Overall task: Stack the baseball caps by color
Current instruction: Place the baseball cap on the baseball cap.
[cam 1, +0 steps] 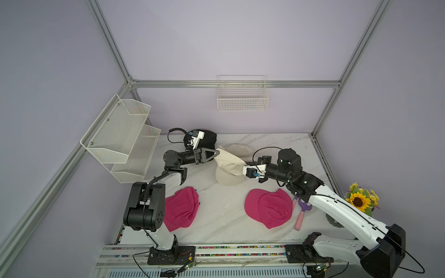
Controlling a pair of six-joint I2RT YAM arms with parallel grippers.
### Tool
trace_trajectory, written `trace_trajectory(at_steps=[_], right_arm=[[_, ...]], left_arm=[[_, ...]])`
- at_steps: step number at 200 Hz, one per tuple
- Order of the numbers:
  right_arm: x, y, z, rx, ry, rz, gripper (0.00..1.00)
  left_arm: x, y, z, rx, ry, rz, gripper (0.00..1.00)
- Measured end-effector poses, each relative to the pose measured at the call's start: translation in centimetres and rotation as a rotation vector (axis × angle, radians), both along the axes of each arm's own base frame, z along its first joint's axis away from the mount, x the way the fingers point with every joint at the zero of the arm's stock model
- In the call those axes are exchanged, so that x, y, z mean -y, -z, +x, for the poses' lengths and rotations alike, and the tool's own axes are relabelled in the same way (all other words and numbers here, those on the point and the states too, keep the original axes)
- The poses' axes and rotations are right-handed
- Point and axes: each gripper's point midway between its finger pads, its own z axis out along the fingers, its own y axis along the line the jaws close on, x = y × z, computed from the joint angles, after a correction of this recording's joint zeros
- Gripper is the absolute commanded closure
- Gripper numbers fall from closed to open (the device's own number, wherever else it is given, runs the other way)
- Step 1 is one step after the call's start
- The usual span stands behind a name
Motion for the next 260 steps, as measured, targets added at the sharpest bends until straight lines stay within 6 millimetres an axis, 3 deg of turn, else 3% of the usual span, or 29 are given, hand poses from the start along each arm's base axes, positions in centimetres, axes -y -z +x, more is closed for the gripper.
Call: trace_trajectory(at_steps=[19, 29, 46, 57, 73, 105, 122, 141, 177, 195, 222, 260], right_arm=[[-1.0, -0.9, 0.4, -0.075, -0.016, 0.044, 1.00], [-1.3, -1.3, 0.7, -0.108, -0.017, 0.065, 1.00], [-1.7, -1.8, 1.2, -0.164, 0.003, 0.096, 1.00], [-1.8, -2.0, 1.6, -0.193, 0.020, 0.113, 1.00], [-1.9, -2.3, 2.2, -0.224, 0.049, 0.133, 1.00], [-1.7, -2.0, 3.4, -0.261, 0.091, 0.138, 1.00], [-1.4, -1.2, 4.4, -0.276, 0.109, 0.121, 1.00], [-0.8, 0.4, 6.3, -0.287, 0.128, 0.077, 1.00], [-0.1, 5.2, 10.6, -0.352, 0.148, -0.045, 1.00], [0.0, 7.8, 12.3, -0.387, 0.150, -0.102, 1.00], [0.0, 10.1, 14.0, -0.412, 0.141, -0.151, 1.00], [-1.0, 11.0, 15.8, -0.418, 0.090, -0.172, 1.00]], left_arm=[[-0.6, -0.1, 0.8, 0.001, -0.044, -0.013, 0.68], [-1.1, 0.0, 1.8, -0.020, -0.086, -0.020, 0.44], [-1.9, 0.6, 3.7, -0.056, -0.198, 0.000, 0.12], [-2.4, 0.8, 4.7, -0.058, -0.282, 0.036, 0.00], [-3.0, -0.2, 5.3, -0.006, -0.412, 0.110, 0.00], [-4.4, -4.1, 4.0, 0.169, -0.608, 0.201, 0.00], [-5.8, -4.4, 4.0, 0.189, -0.728, 0.232, 0.00], [-7.7, -2.0, 4.4, 0.116, -0.865, 0.285, 0.00], [-11.1, 6.3, 4.6, -0.123, -1.044, 0.456, 0.00], [-12.2, 9.1, 4.1, -0.198, -1.089, 0.526, 0.00], [-13.2, 10.4, 3.9, -0.236, -1.131, 0.569, 0.00], [-13.5, 10.4, 4.0, -0.238, -1.151, 0.578, 0.00]])
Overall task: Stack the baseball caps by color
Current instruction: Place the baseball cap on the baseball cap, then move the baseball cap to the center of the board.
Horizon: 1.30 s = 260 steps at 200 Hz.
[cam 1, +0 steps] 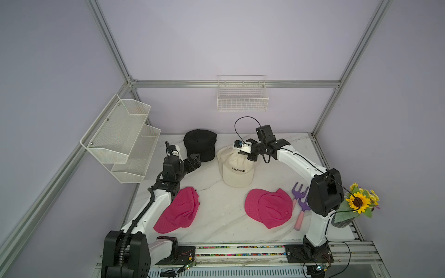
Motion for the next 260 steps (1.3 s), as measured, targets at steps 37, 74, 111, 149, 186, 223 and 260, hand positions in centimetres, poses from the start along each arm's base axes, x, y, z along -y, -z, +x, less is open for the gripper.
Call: trace_trajectory(at_steps=[37, 74, 111, 149, 186, 223, 260], right_arm=[[-0.9, 1.2, 2.1, -0.001, -0.016, -0.016, 1.00], [-0.9, 1.6, 4.3, 0.015, 0.041, -0.035, 0.36], [0.6, 1.3, 7.0, 0.101, 0.226, -0.020, 0.03], [3.3, -1.9, 5.0, 0.217, 0.414, 0.060, 0.03], [2.5, -7.3, -2.7, 0.363, 0.389, 0.231, 0.04], [-2.9, -2.8, -11.6, 0.287, 0.235, 0.295, 0.08], [-2.2, 4.5, -15.0, 0.229, 0.271, 0.185, 0.10]], left_arm=[[0.6, 0.3, 0.2, -0.015, 0.030, -0.006, 0.00], [1.4, 0.8, 0.6, -0.033, 0.082, -0.008, 0.00], [2.8, 1.4, 1.2, -0.054, 0.135, -0.003, 0.00], [4.0, 0.8, 1.3, -0.045, 0.162, 0.046, 0.00], [5.3, 0.1, 1.6, -0.021, 0.178, 0.124, 0.00], [9.1, -0.7, 2.6, -0.016, 0.275, 0.255, 0.00], [15.3, -0.5, 3.8, -0.022, 0.413, 0.418, 0.00]])
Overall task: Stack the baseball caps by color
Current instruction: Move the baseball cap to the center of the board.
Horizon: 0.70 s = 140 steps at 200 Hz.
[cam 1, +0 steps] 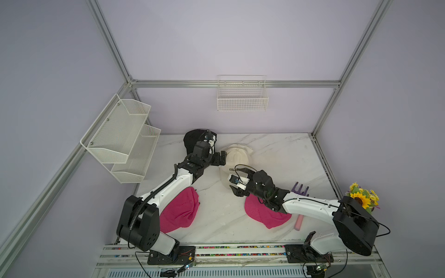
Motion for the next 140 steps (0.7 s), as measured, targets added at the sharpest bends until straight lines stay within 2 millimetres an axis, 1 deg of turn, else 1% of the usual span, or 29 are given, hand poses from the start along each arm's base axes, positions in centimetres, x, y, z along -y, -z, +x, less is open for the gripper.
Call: trace_trajectory(at_steps=[12, 23, 39, 53, 72, 100, 119, 140], right_arm=[[0.4, 1.0, -0.6, 0.006, 0.012, -0.018, 0.10], [0.7, 1.4, -1.0, 0.024, 0.016, -0.030, 0.10], [1.1, 1.5, -1.3, 0.063, 0.025, -0.046, 0.09], [1.2, 1.4, -1.5, 0.105, 0.030, -0.061, 0.08], [1.4, 1.6, -1.8, 0.152, 0.036, -0.092, 0.08], [1.7, 2.1, -2.1, 0.196, 0.032, -0.138, 0.08], [1.8, 2.4, -2.2, 0.228, 0.025, -0.166, 0.08], [1.6, 2.9, -2.0, 0.272, 0.005, -0.209, 0.09]], left_arm=[[1.9, 0.6, 0.5, -0.013, 0.044, 0.058, 0.00], [3.3, 1.1, 1.0, -0.031, 0.077, 0.104, 0.00], [4.8, 2.0, 2.2, -0.055, 0.101, 0.167, 0.00], [5.5, 2.6, 3.3, -0.070, 0.110, 0.216, 0.00], [5.7, 3.6, 4.6, -0.091, 0.109, 0.285, 0.00], [5.1, 5.0, 6.6, -0.109, 0.063, 0.393, 0.00], [4.8, 5.9, 7.6, -0.117, 0.048, 0.454, 0.00], [5.1, 7.0, 8.5, -0.133, 0.049, 0.482, 0.00]])
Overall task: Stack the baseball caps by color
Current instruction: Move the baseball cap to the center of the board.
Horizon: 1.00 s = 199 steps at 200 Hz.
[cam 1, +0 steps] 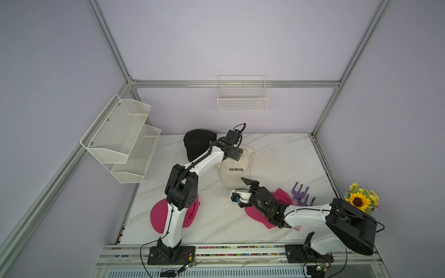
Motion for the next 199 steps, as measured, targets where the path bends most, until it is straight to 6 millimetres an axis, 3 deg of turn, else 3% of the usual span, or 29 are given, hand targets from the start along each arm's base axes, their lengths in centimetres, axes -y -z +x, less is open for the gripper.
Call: trace_trajectory(at_steps=[72, 132, 199], right_arm=[[-0.7, 5.4, 0.3, 0.047, -0.071, -0.216, 0.13], [-1.9, 6.3, 2.7, 0.076, -0.036, -0.270, 0.24], [-0.7, 7.0, 4.8, 0.099, 0.014, -0.339, 0.32]], left_arm=[[0.2, 2.9, 0.5, -0.080, 0.009, -0.011, 0.00], [-0.2, 3.4, 0.5, -0.116, 0.012, -0.051, 0.00], [-0.1, 3.6, 0.5, -0.124, 0.011, -0.061, 0.00]])
